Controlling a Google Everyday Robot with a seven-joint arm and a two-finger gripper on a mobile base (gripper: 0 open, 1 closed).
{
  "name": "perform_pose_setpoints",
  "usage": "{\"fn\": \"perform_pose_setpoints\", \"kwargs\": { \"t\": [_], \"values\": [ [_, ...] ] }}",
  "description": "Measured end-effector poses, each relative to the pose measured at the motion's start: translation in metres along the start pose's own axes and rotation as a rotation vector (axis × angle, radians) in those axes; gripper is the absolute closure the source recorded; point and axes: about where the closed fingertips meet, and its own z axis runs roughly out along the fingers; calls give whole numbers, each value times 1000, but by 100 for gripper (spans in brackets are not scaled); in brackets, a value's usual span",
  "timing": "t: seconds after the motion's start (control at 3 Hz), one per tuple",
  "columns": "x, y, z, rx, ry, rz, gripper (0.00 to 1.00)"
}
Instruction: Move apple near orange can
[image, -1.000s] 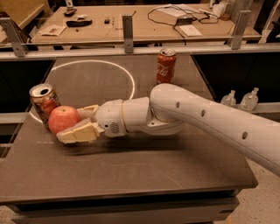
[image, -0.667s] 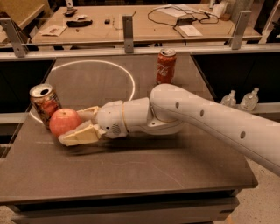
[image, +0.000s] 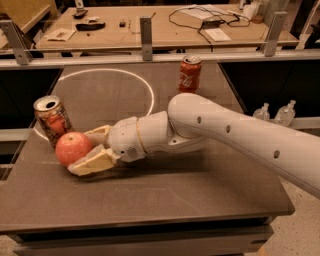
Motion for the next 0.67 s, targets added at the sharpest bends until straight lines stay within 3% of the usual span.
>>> {"fn": "perform_pose_setpoints", "kwargs": {
  "t": [0.33, 0.67],
  "values": [
    [2, 7, 3, -10, 46, -52, 60],
    [5, 9, 3, -7, 72, -53, 38]
  ]
}}
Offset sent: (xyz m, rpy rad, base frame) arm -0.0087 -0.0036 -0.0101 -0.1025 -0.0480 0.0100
